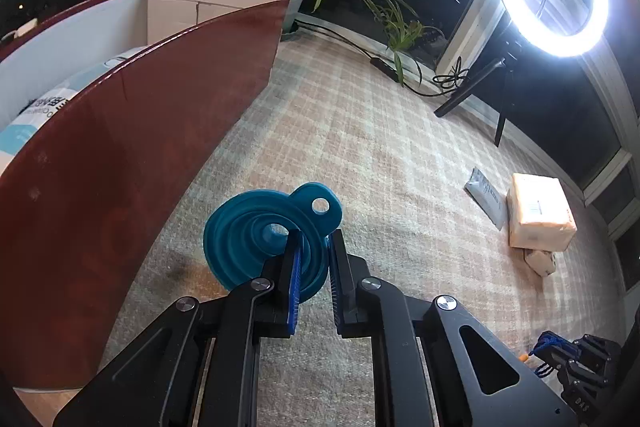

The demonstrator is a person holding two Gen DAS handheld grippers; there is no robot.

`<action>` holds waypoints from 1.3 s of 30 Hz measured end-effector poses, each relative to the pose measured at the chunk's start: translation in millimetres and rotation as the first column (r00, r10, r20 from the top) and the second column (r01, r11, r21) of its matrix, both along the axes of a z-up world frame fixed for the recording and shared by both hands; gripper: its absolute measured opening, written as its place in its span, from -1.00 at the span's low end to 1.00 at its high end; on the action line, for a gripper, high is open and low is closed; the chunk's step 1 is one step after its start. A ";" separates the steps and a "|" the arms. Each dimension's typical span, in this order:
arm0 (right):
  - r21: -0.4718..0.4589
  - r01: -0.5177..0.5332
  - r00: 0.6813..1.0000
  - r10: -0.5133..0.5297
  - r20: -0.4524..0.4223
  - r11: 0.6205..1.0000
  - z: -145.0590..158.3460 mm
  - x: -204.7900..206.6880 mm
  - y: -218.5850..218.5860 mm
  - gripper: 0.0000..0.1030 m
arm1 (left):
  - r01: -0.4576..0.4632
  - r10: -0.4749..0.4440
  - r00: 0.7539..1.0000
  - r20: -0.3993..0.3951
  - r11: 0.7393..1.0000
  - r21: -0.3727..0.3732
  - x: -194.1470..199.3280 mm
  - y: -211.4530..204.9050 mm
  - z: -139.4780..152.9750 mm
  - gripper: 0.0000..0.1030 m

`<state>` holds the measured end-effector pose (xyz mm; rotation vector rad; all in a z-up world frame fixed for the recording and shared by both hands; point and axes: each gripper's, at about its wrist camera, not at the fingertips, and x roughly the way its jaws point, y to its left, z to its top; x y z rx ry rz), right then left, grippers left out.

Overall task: Organize soft objects
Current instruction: 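Carry the funnel with the left gripper while the right gripper carries the earplugs toward the box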

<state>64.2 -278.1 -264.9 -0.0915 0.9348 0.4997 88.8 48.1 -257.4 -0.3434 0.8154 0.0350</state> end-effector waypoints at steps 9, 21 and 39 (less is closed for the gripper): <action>0.011 0.008 1.000 -0.008 0.022 1.000 8.2 -2.8 -1.3 -0.84 | -0.008 0.009 1.000 0.030 0.999 -0.041 -8.1 0.9 11.8 -0.84; 0.053 0.004 0.997 -0.008 0.071 0.999 41.7 0.2 2.8 -0.85 | 0.036 -0.025 0.995 0.097 0.993 -0.112 -20.6 -4.2 47.0 -0.84; 0.187 -0.181 0.962 0.134 0.237 0.966 155.6 35.7 88.4 -0.85 | 0.036 -0.018 0.973 0.228 0.997 -0.075 -55.2 56.8 128.1 -0.84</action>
